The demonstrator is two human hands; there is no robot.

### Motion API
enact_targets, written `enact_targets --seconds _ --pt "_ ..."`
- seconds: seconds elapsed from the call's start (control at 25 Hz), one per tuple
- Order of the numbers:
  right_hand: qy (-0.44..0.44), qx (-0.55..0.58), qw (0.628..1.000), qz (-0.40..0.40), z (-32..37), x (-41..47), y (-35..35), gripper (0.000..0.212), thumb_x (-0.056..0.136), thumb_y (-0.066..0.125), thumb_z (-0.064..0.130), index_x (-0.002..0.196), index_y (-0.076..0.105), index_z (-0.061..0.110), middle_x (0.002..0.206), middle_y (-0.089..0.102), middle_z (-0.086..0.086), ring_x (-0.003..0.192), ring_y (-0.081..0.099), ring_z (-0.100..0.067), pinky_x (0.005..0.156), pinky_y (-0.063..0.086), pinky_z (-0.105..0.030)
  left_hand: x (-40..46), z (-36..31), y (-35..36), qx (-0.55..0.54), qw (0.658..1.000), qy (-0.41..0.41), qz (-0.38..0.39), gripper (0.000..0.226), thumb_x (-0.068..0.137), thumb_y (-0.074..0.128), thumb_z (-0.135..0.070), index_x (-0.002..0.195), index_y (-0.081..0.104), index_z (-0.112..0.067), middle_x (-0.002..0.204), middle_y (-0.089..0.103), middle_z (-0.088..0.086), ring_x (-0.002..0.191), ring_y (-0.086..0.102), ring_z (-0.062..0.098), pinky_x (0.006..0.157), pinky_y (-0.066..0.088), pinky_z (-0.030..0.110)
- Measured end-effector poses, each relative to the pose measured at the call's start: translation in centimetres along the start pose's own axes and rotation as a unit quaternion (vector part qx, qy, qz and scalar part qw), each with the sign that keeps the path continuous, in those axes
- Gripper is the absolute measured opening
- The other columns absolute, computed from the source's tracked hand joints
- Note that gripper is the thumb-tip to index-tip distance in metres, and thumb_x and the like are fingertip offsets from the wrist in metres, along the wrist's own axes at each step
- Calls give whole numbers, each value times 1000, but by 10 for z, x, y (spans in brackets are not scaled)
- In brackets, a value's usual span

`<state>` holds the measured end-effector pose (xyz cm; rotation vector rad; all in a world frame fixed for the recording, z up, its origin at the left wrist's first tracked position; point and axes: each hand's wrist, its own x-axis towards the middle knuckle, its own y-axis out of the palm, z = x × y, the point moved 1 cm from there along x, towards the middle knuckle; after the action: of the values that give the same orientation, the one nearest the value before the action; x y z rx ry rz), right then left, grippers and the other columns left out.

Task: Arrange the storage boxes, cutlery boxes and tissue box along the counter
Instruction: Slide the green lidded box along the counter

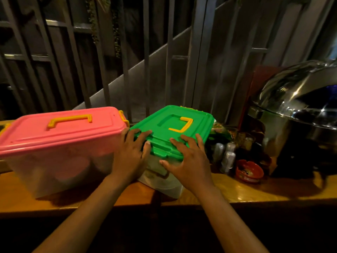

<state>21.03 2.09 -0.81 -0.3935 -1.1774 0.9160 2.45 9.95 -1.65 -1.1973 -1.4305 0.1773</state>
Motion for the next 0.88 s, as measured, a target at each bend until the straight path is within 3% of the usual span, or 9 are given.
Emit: enact_targets --seconds 0.12,0.28,0.4,0.48,0.64,0.76,0.88 --pt "-15 43 999 -8 -27 1 -10 71 63 68 65 127 61 35 132 56 3 139 35 -28 121 21 -38 -10 -32 -3 -6 999 -31 -32 45 93 37 -44 129 58 -27 125 56 12 120 47 32 105 38 51" --pt "-30 99 994 22 -60 5 -30 72 59 70 62 127 59 38 134 54 9 143 29 -23 116 20 -29 6 -45 -6 -87 985 -129 -73 39 88 51 -49 121 60 -30 110 61 3 106 52 26 91 40 40" --pt "-34 126 990 46 -80 7 -40 74 58 70 60 128 58 36 139 48 6 144 25 -19 114 21 -30 25 -54 5 -196 952 -226 -59 44 83 68 -32 125 60 -23 121 64 6 112 58 26 95 45 36" --pt "-31 139 989 49 -93 8 -47 76 59 70 57 129 57 34 142 44 6 145 23 -17 115 23 -33 27 -64 16 -227 936 -267 -24 47 79 69 -36 124 65 -25 127 65 6 109 64 24 95 50 33" --pt "-25 145 987 64 -117 8 -58 76 61 71 54 132 52 34 142 41 11 147 16 -10 108 21 -25 22 -83 26 -236 935 -265 -2 68 64 53 -59 123 67 -29 131 64 5 106 67 21 89 57 44" --pt "-23 144 987 65 -129 12 -62 77 62 71 54 133 51 33 142 42 10 147 16 -11 109 21 -27 23 -98 29 -213 941 -263 -17 67 66 52 -57 124 67 -27 130 65 6 106 67 21 88 57 44" --pt "-33 139 988 60 -132 13 -63 77 64 75 49 135 51 30 141 42 9 145 15 -7 104 17 -16 23 -106 27 -201 943 -264 -20 63 68 53 -53 124 68 -26 129 66 7 105 67 21 88 57 43"
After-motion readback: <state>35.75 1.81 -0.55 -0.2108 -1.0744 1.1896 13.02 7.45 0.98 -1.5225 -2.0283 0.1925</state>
